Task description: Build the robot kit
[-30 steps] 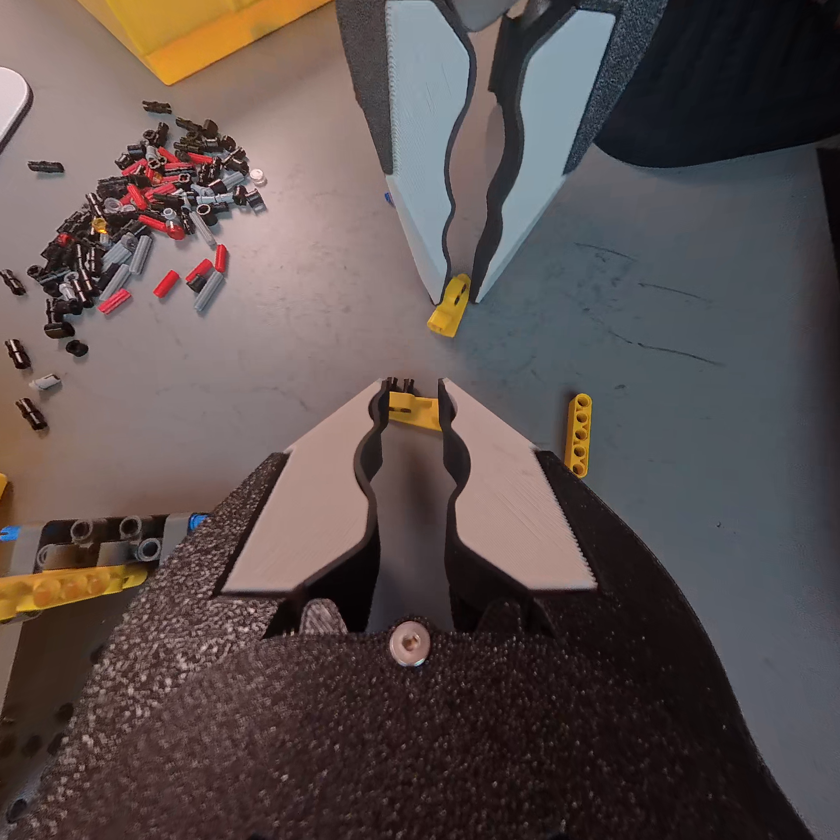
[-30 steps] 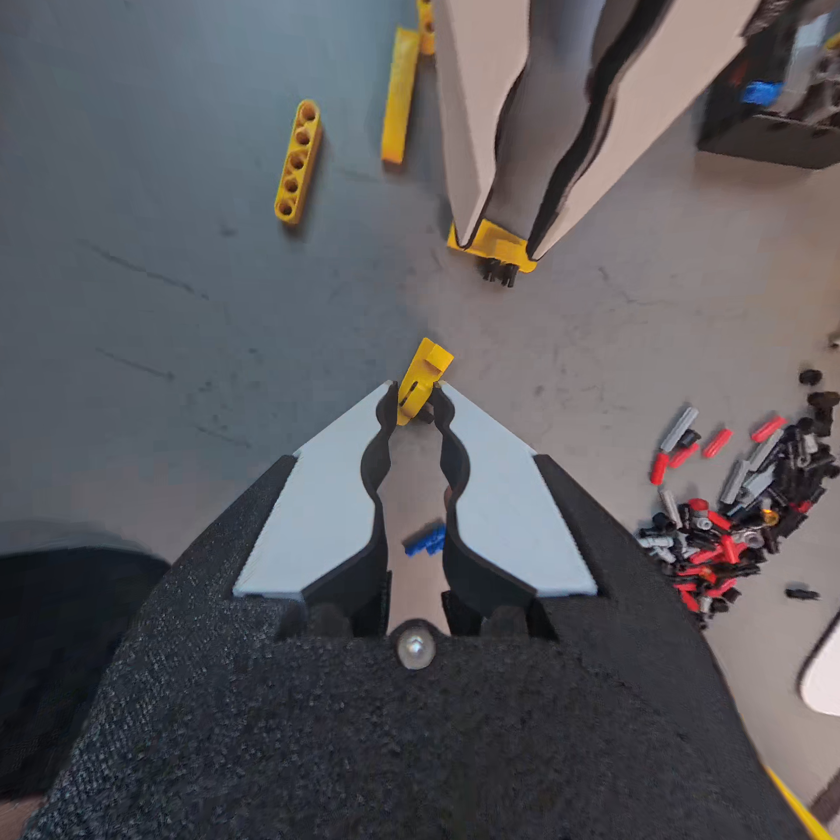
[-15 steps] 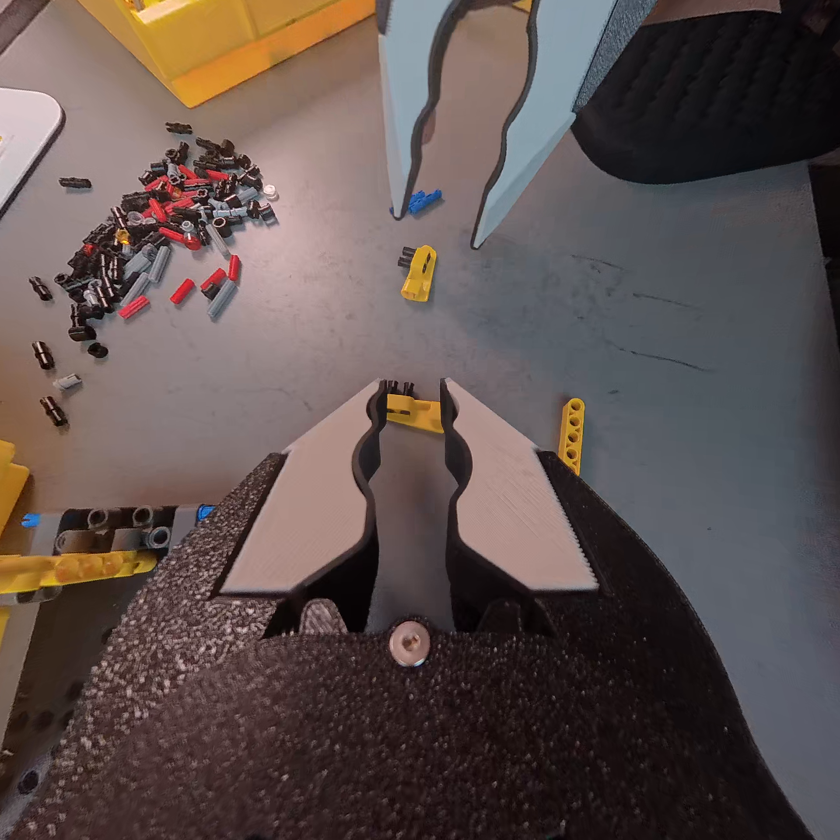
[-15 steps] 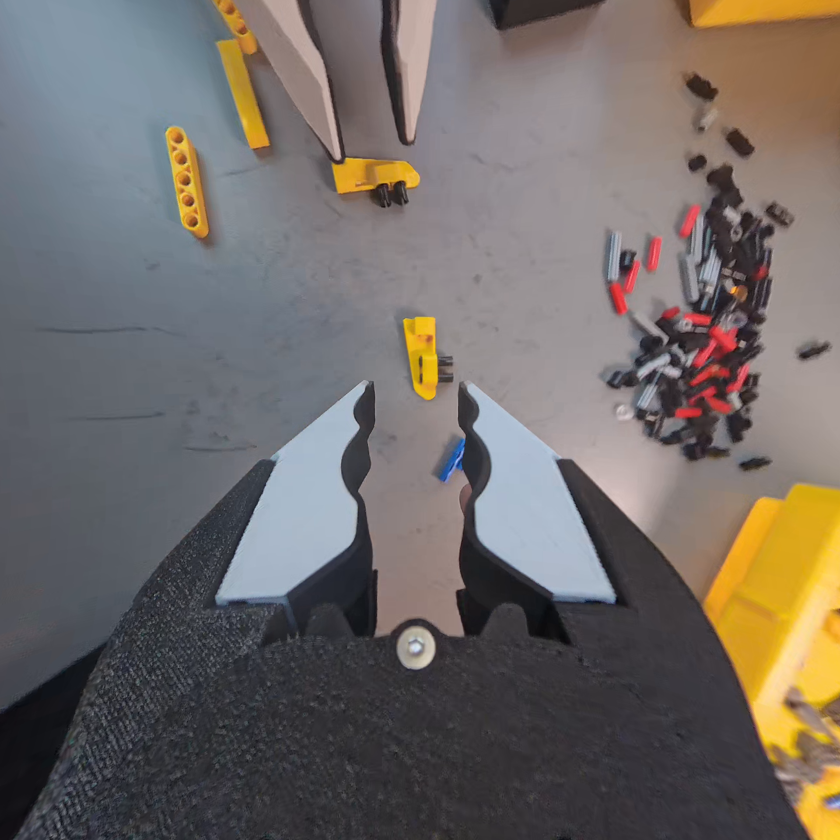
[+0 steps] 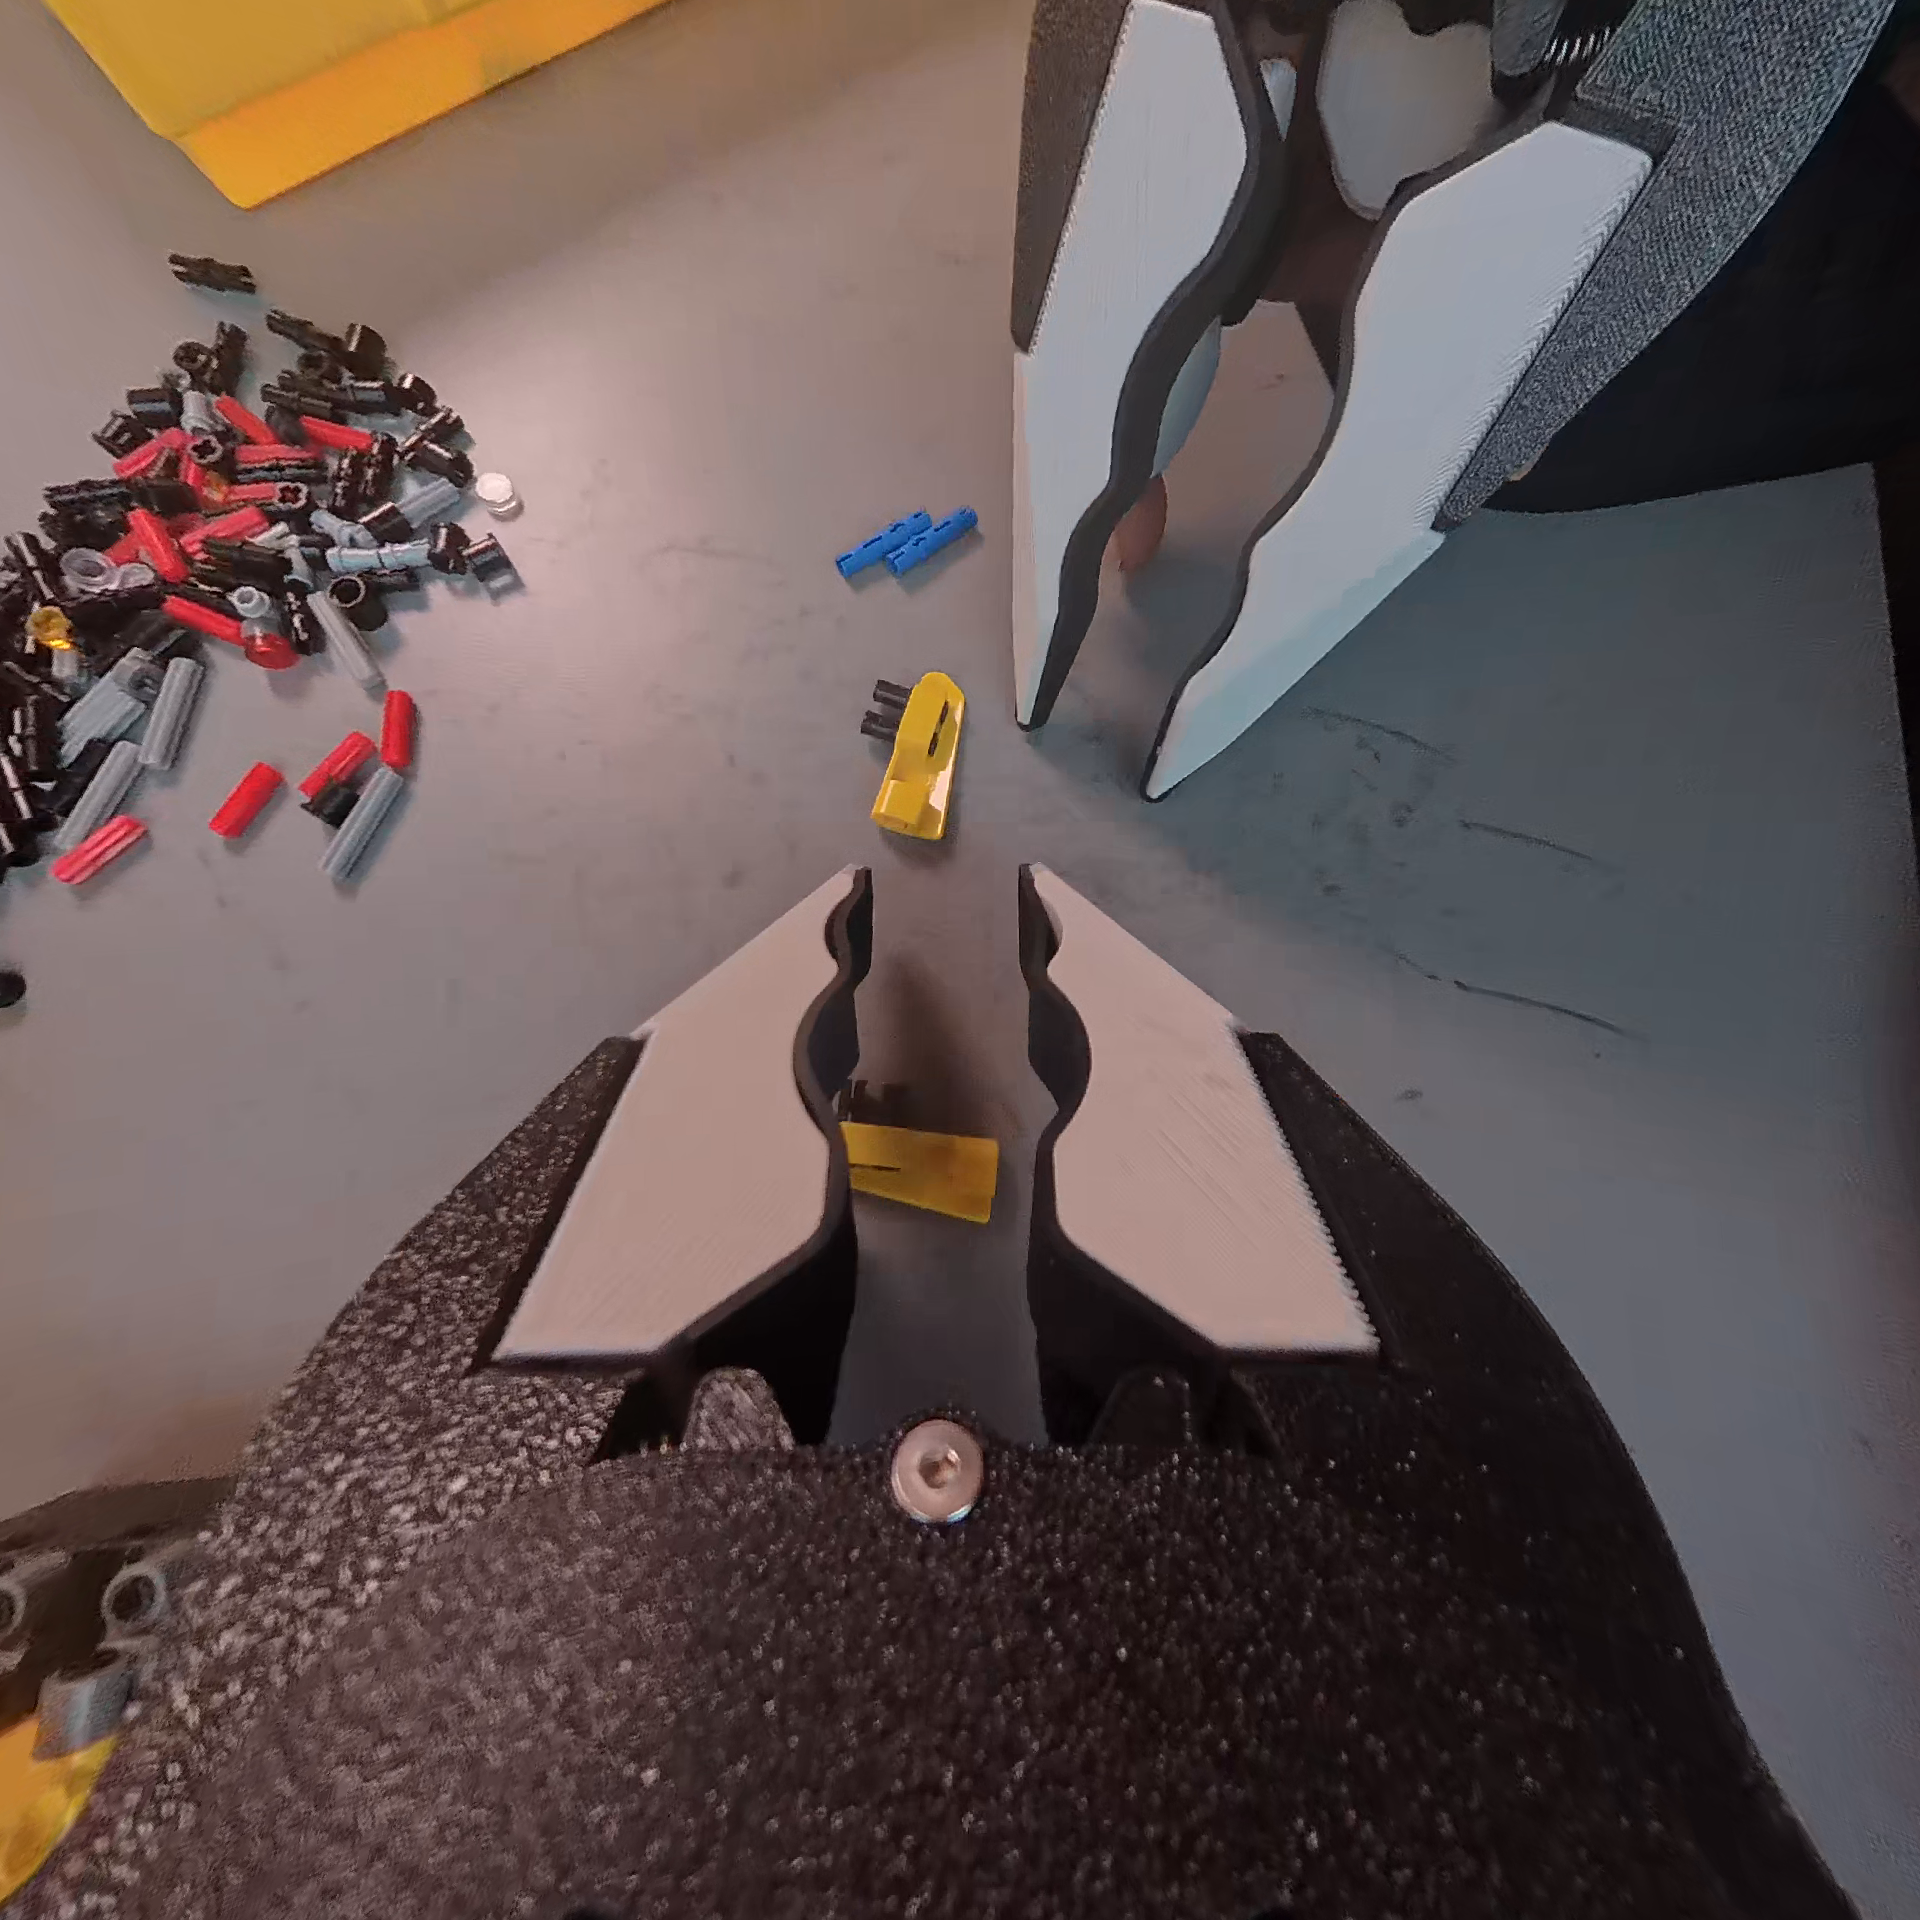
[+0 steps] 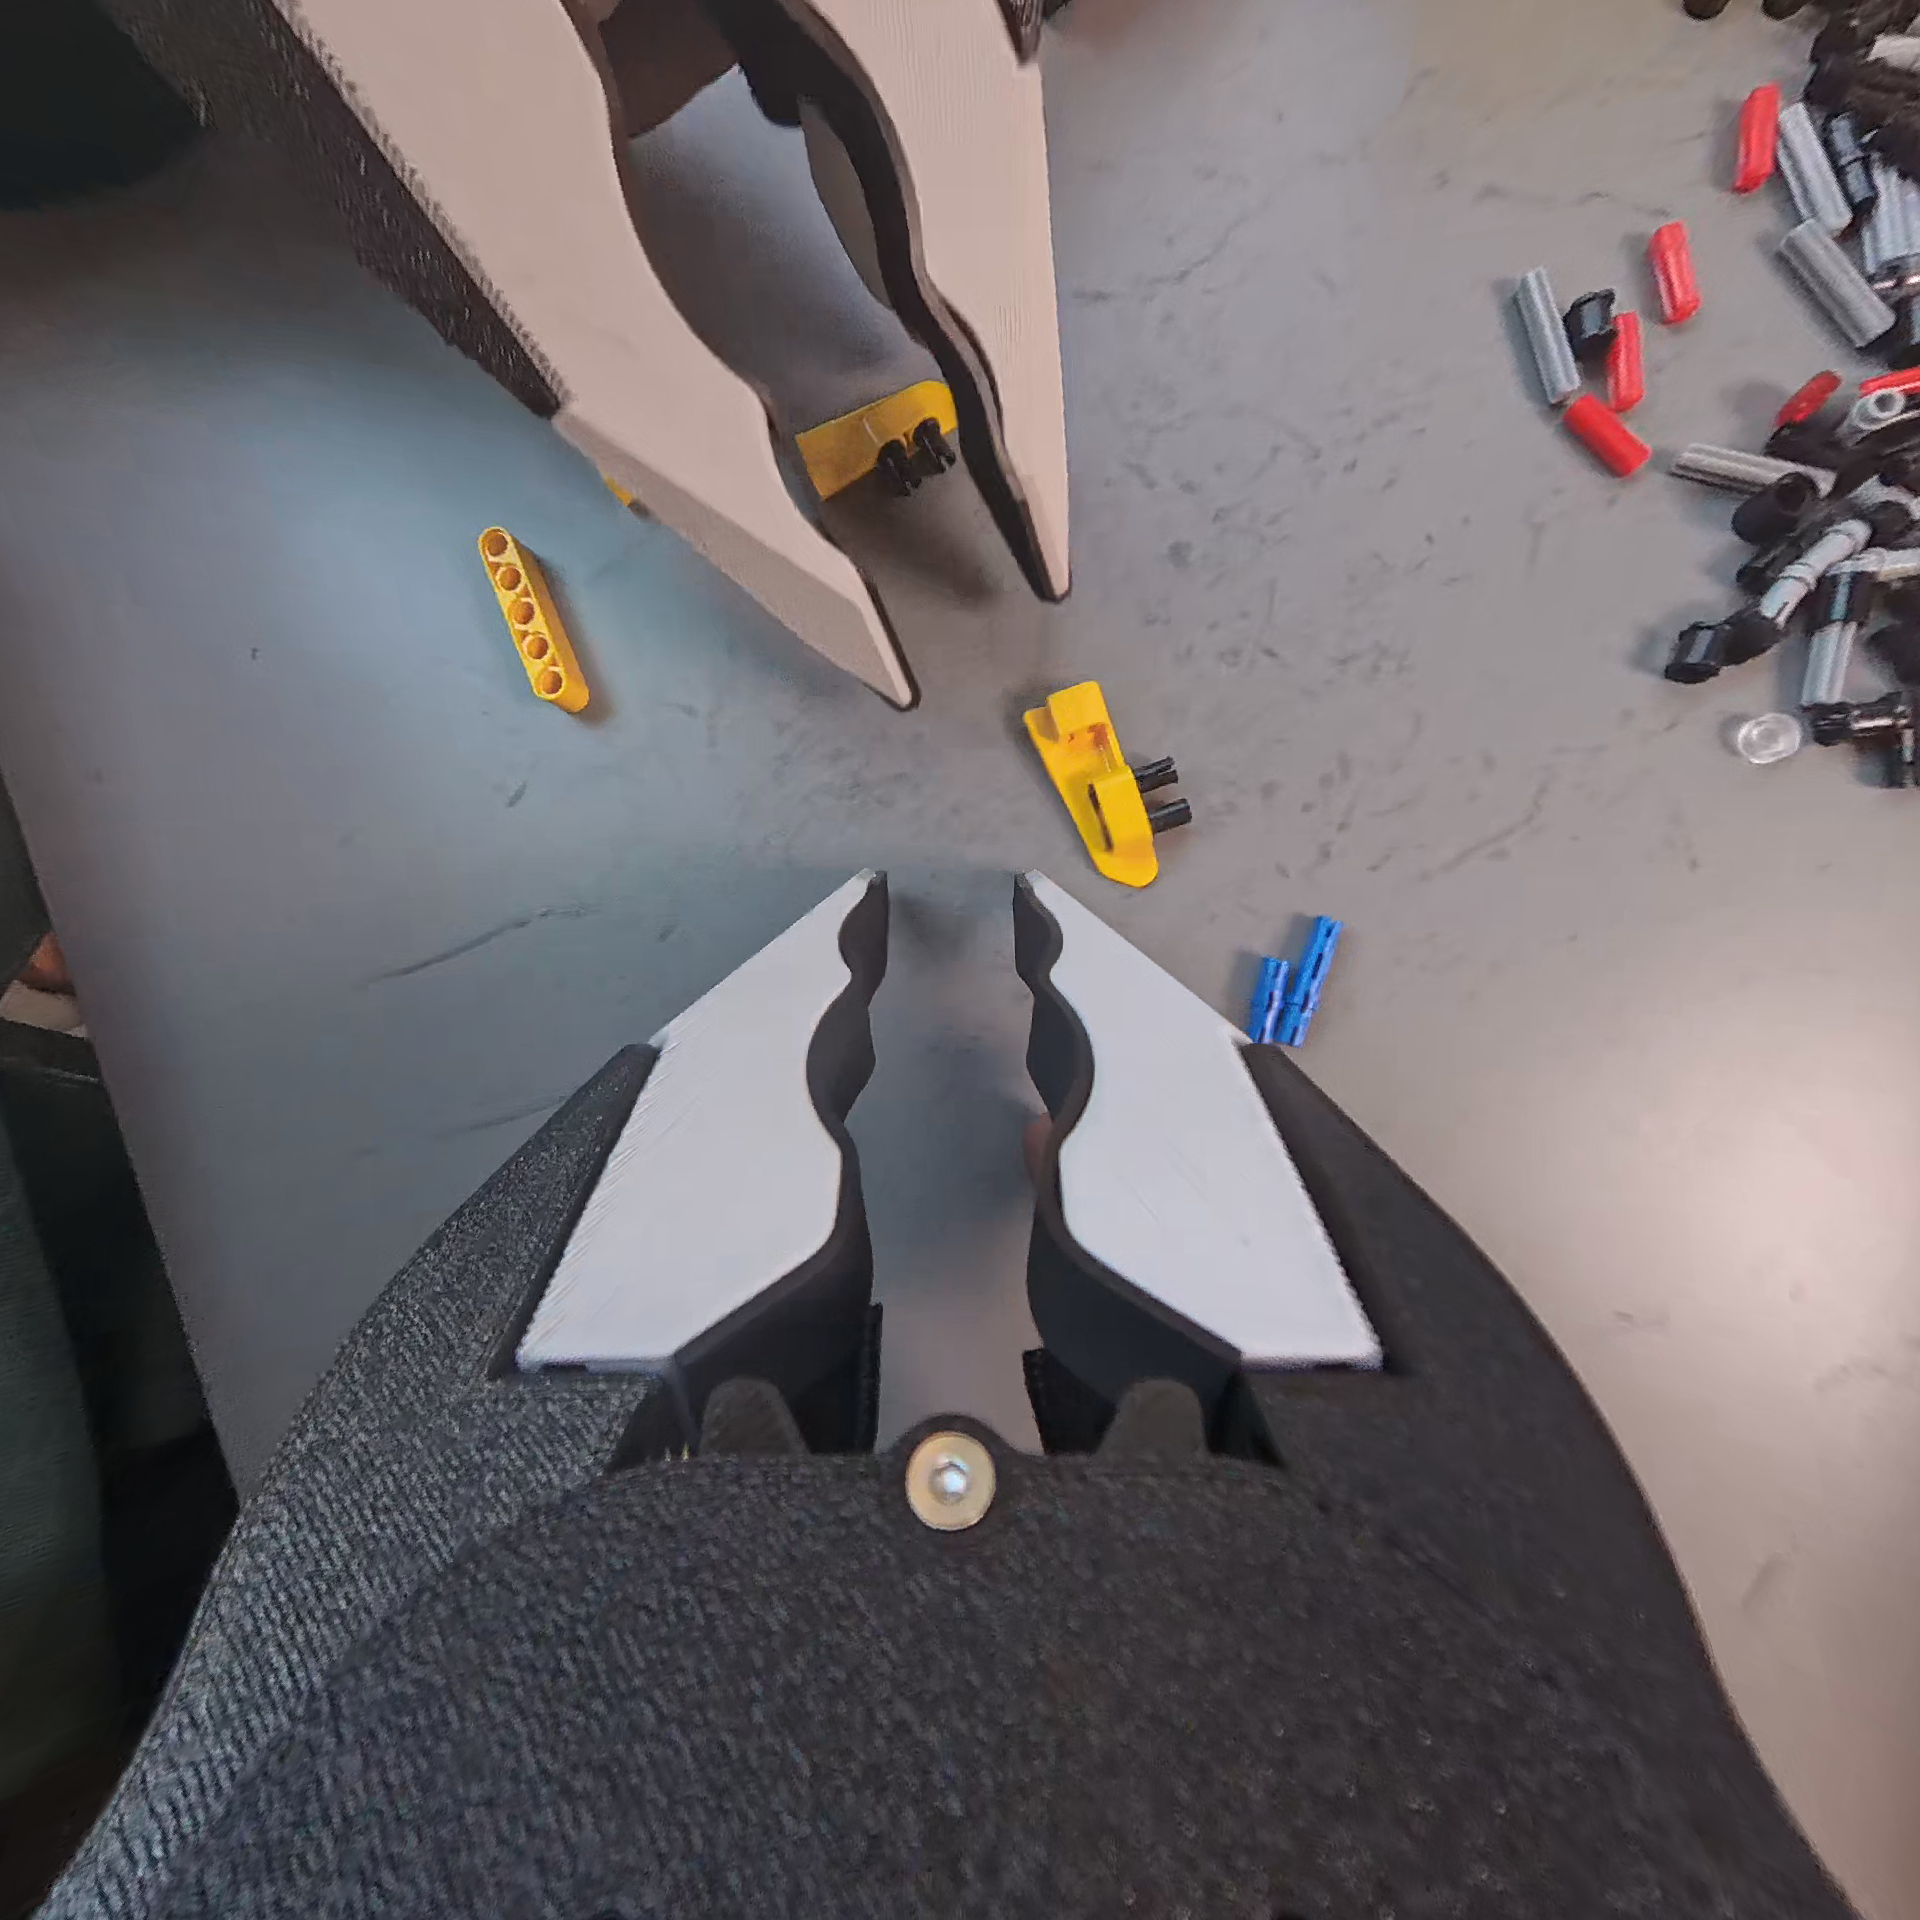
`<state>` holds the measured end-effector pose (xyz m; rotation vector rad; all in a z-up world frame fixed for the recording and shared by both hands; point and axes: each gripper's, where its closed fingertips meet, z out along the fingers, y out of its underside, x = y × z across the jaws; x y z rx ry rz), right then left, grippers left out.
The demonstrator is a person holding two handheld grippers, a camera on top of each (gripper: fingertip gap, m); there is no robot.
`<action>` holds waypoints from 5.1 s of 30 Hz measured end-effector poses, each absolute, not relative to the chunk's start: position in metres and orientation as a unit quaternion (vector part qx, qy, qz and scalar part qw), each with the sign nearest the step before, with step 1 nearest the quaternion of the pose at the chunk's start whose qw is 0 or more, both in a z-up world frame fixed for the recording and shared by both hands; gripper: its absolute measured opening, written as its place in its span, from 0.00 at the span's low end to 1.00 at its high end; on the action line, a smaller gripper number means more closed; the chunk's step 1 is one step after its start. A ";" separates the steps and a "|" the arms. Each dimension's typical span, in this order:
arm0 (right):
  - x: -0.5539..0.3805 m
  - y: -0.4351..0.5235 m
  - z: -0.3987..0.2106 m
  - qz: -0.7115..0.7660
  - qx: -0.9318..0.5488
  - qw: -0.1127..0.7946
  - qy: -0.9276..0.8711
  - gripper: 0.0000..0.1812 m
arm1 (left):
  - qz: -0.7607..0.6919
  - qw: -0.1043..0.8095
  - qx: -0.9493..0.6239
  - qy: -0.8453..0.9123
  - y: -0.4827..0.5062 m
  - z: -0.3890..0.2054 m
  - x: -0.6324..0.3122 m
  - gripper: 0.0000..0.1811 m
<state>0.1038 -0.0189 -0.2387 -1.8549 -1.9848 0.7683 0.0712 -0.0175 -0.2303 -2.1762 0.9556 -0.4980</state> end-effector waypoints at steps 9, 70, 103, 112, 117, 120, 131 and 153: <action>0.094 0.011 -0.240 0.240 -0.647 0.169 -0.704 0.10 | -0.173 0.336 -0.839 0.391 -0.008 -0.240 0.085 0.13; 0.090 -0.041 -0.196 0.403 -0.492 0.298 -0.712 0.02 | -0.227 0.379 -0.751 0.491 -0.084 -0.217 0.081 0.05; 0.093 -0.084 -0.238 0.290 -0.439 0.213 -0.823 0.09 | -0.243 0.374 -0.770 0.456 -0.085 -0.214 0.070 0.02; 0.078 -0.074 -0.223 0.272 -0.400 0.207 -0.850 0.09 | -0.236 0.373 -0.770 0.460 -0.088 -0.215 0.068 0.02; 0.066 -0.080 -0.210 0.295 -0.399 0.259 -0.829 0.08 | -0.259 0.388 -0.767 0.440 -0.086 -0.204 0.068 0.02; 0.062 -0.084 -0.206 0.317 -0.400 0.268 -0.817 0.03 | -0.274 0.397 -0.764 0.430 -0.086 -0.197 0.068 0.02; 0.045 -0.066 -0.151 0.464 -0.433 0.353 -0.687 0.02 | -0.361 0.493 -0.723 0.322 -0.067 -0.148 0.055 0.07; 0.039 -0.068 -0.095 0.425 -0.322 0.562 -0.632 0.03 | -0.722 0.383 -0.570 0.082 -0.069 -0.092 0.058 0.05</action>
